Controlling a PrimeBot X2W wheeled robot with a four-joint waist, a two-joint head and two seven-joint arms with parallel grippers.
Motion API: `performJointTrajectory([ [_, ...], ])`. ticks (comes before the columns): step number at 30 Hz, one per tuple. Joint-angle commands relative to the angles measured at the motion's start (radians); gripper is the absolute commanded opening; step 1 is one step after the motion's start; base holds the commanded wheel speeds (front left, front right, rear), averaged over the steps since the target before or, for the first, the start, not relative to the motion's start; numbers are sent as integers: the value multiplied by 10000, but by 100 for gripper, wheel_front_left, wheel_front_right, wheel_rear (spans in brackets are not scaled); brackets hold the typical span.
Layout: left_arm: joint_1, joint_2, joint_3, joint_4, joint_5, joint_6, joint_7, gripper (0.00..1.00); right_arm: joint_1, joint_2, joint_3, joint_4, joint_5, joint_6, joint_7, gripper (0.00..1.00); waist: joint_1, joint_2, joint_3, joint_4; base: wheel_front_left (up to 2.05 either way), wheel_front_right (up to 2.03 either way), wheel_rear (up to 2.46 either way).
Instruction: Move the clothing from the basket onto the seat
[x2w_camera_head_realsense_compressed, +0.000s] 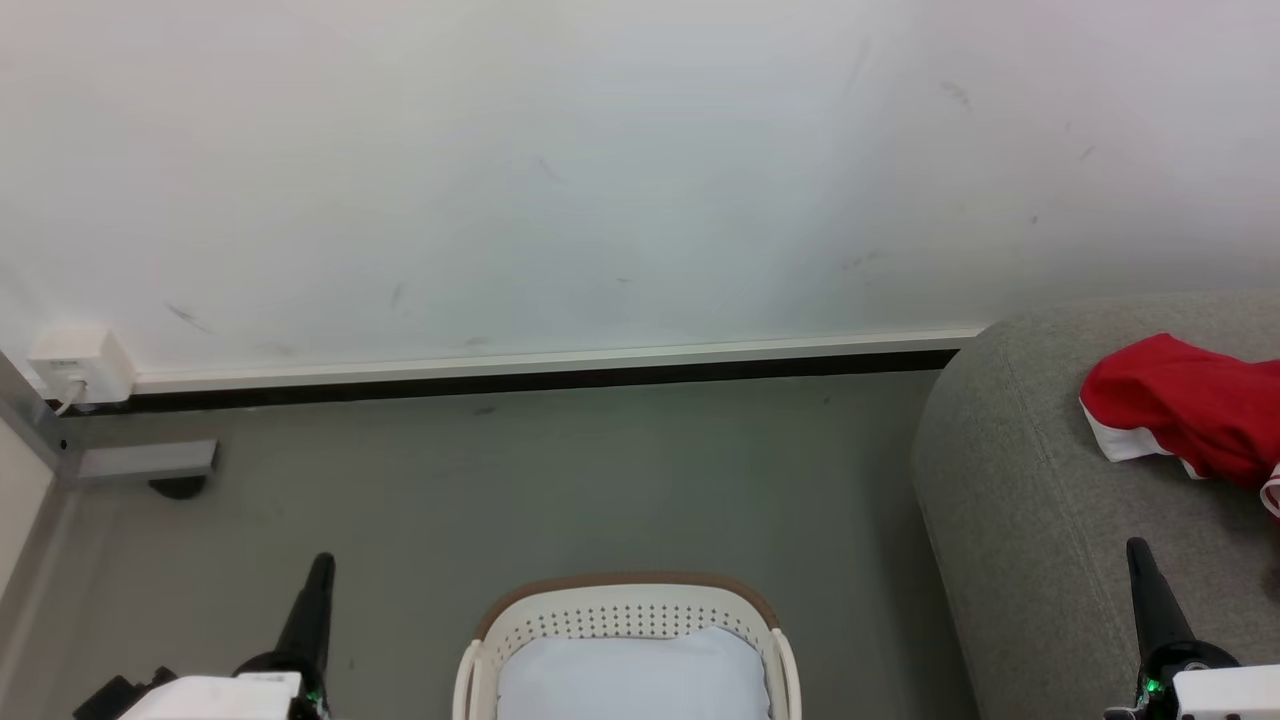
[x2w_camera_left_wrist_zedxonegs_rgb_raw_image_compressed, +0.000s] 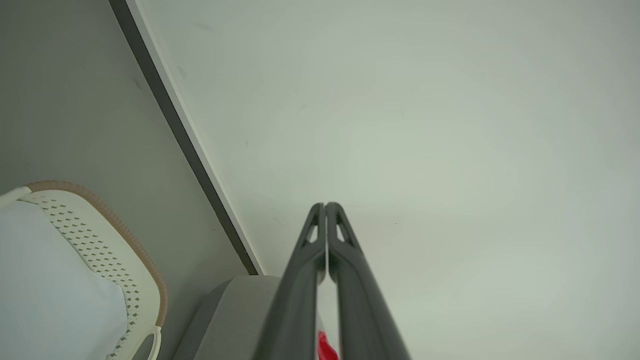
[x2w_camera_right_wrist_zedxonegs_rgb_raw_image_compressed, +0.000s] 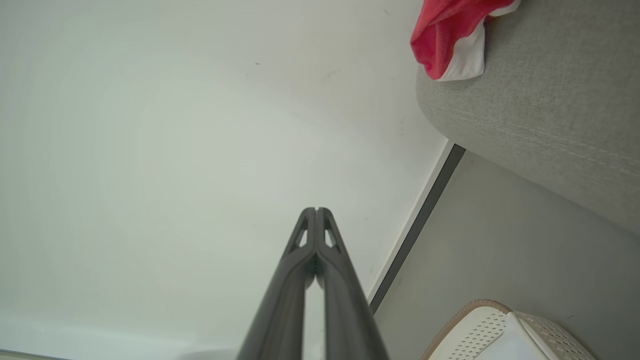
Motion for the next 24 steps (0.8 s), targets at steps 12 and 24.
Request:
performJointTrajectory([
  [12, -214, -91, 265, 14, -880, -220, 300, 0, -227, 19, -255, 85, 930, -18, 284, 0, -1, 0, 27, 84, 0, 0, 0],
  [24, -284, -168, 435, 47, -1595, -352, 515, 0, -292, 68, -436, 152, 1634, -20, 530, 0, -1, 0, 53, 166, 0, 0, 0],
])
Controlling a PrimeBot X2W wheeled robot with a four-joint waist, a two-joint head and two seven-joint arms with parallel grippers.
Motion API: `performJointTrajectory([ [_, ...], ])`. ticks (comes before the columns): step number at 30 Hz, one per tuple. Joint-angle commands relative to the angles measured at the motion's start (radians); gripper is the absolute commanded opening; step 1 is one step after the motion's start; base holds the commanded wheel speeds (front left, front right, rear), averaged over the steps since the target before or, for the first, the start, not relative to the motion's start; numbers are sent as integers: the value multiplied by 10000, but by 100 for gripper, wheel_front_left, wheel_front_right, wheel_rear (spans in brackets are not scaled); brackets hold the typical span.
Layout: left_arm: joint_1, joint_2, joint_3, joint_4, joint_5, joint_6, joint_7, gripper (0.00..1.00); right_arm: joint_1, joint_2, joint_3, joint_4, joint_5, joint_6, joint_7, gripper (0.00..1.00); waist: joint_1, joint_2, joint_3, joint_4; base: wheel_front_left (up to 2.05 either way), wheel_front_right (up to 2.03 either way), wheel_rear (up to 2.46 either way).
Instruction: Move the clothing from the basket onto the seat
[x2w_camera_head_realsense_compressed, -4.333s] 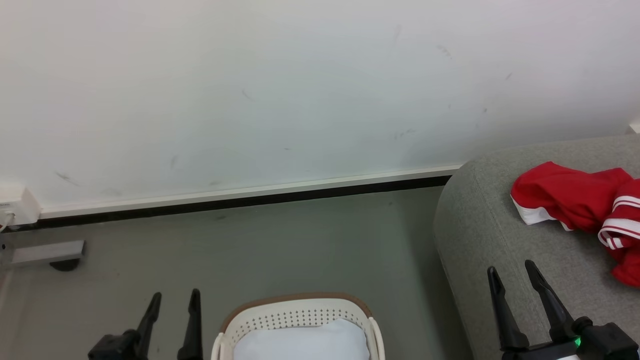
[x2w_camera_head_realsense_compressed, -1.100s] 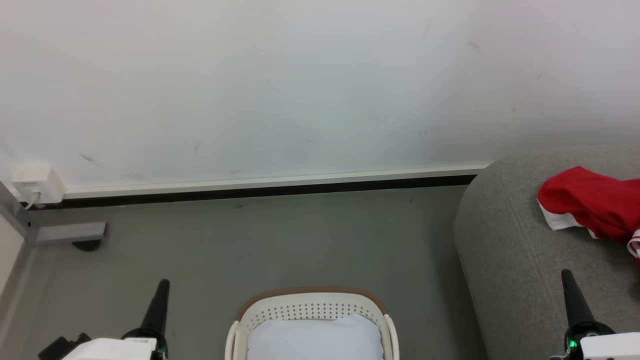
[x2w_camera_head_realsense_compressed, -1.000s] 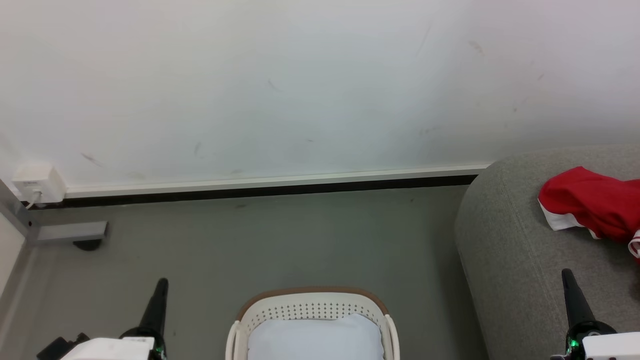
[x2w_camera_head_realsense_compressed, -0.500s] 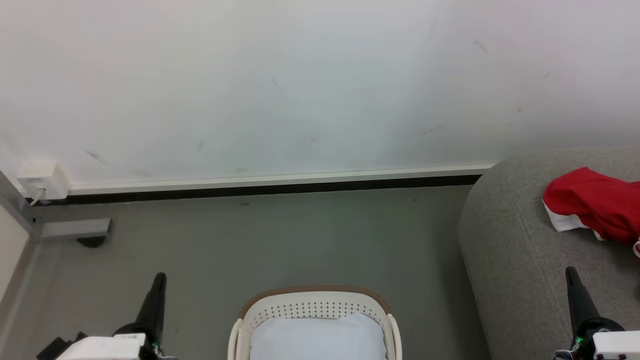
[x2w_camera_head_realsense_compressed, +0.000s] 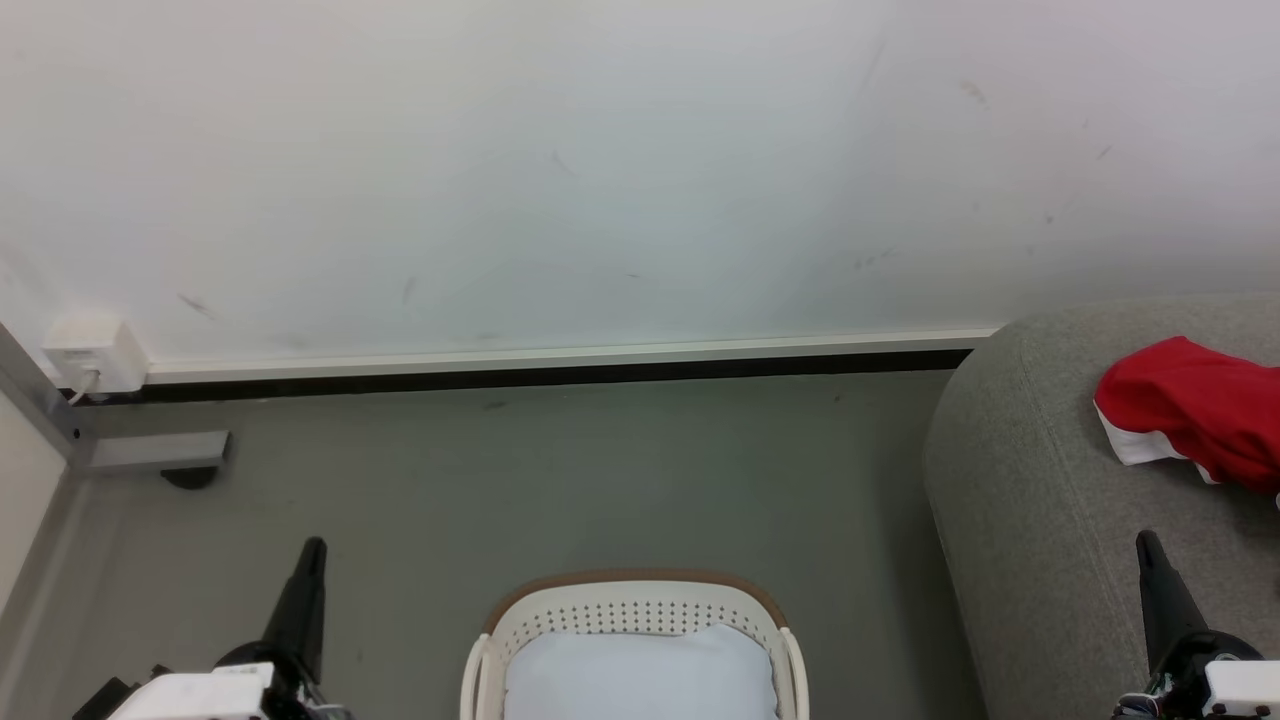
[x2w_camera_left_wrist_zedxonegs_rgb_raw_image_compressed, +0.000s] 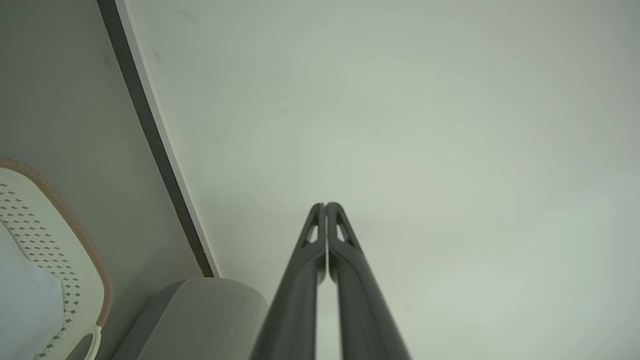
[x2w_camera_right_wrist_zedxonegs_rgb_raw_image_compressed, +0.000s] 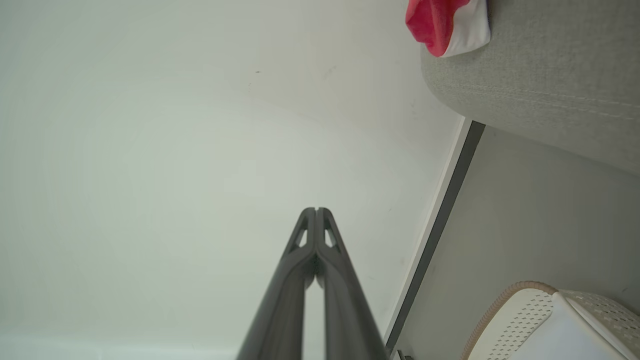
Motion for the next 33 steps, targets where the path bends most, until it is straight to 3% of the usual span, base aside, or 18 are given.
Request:
performJointTrajectory([
  [1, -110, 4, 61, 12, -229, -75, 63, 0, -114, -4, -64, 32, 168, -21, 72, 0, 0, -1, 3, 10, 0, 0, 0],
  [33, -106, 1, 55, 8, -249, -61, 75, 0, -125, 60, -146, 39, 93, -21, 126, 0, 0, -1, 5, 16, 0, 0, 0],
])
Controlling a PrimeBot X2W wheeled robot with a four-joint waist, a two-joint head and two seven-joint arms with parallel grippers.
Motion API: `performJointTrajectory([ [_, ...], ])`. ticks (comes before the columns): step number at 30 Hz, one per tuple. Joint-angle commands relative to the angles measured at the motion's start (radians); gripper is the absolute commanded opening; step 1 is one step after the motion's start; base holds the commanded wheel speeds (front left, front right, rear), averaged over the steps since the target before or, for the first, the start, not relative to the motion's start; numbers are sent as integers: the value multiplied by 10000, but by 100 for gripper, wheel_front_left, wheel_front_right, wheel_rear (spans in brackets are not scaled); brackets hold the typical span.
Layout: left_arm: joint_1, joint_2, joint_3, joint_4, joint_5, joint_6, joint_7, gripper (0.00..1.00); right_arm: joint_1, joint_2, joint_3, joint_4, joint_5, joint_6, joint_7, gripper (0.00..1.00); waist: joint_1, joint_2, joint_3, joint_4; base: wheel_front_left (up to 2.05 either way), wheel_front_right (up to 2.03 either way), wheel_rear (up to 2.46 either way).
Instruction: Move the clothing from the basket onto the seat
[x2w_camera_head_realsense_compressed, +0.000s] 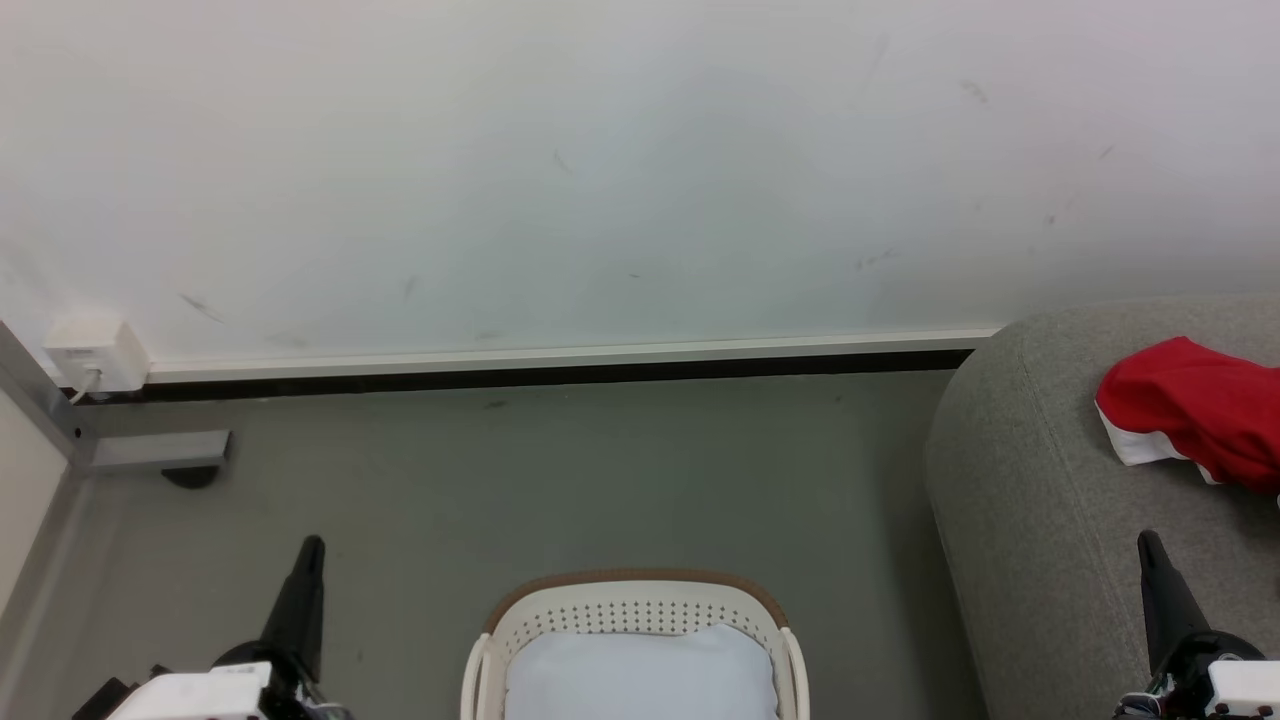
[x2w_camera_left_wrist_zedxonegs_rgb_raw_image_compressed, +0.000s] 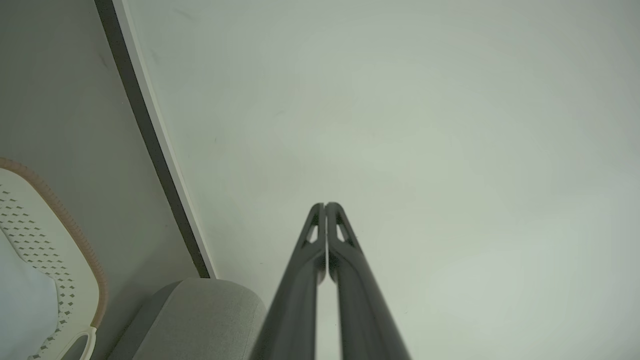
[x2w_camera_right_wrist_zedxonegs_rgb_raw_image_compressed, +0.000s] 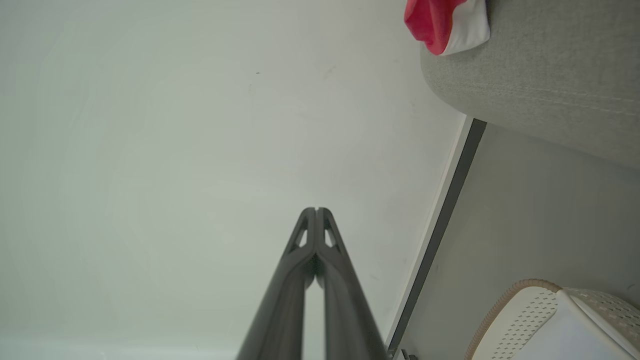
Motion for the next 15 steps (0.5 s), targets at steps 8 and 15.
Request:
performJointTrajectory([
  [8, -88, 15, 12, 2, -131, -20, 38, 0, -114, 16, -42, 23, -50, -21, 19, 0, 0, 0, 0, 0, 0, 0, 0],
  [15, -88, 15, 11, 2, -132, -20, 37, 0, -115, 24, -54, 24, -59, -21, 34, 0, 0, 0, 0, 0, 0, 0, 0],
])
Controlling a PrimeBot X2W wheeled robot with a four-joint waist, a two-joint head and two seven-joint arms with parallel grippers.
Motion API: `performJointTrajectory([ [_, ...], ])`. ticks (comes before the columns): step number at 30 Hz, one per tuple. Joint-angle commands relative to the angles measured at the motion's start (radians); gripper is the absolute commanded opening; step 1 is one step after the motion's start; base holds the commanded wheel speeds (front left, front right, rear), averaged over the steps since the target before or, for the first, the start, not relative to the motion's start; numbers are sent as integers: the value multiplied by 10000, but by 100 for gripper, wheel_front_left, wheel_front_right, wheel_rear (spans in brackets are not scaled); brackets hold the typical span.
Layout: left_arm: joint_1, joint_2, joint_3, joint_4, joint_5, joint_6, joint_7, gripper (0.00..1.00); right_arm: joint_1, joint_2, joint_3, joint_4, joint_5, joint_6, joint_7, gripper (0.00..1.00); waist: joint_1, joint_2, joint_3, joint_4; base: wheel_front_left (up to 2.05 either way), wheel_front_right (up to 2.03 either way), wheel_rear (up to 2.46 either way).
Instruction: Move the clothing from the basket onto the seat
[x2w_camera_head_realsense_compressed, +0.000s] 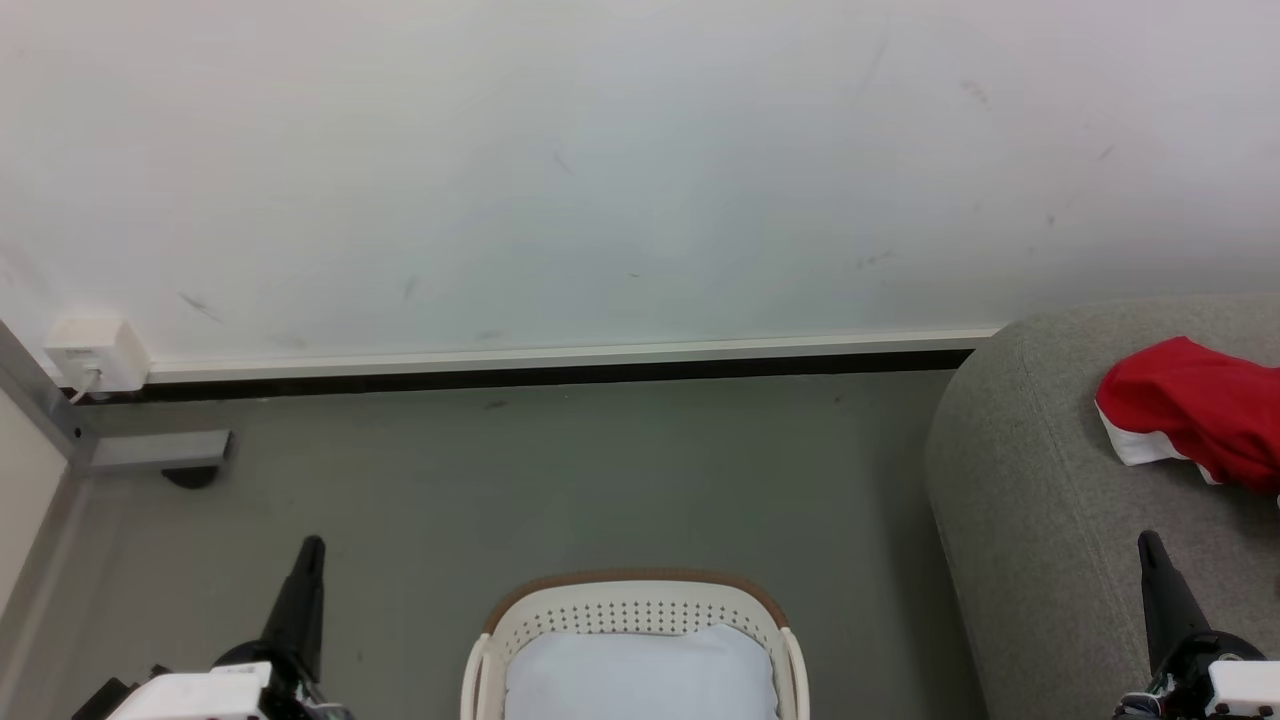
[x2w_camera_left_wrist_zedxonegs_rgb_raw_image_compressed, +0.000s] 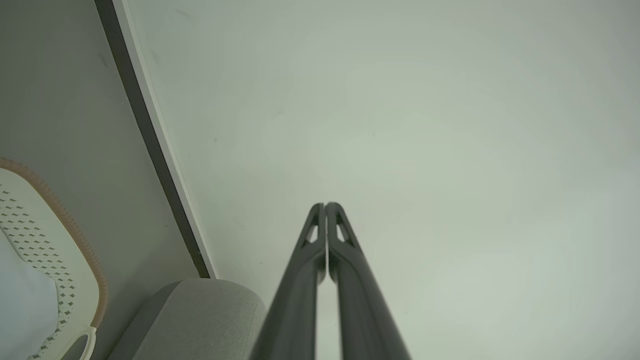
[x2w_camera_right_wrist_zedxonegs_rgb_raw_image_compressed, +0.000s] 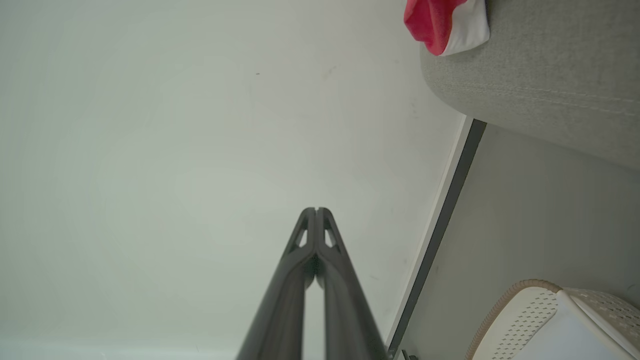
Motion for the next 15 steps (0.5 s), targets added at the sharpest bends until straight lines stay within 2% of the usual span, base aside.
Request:
performJointTrajectory([
  [1, -87, 15, 14, 2, -132, -20, 37, 0, -114, 5, -30, 25, -46, -21, 31, 0, 0, 0, 0, 0, 0, 0, 0],
  [15, -87, 15, 17, 2, -134, -20, 36, 0, -117, 21, -53, 25, -56, -21, 55, 0, 0, 0, 0, 0, 0, 0, 0],
])
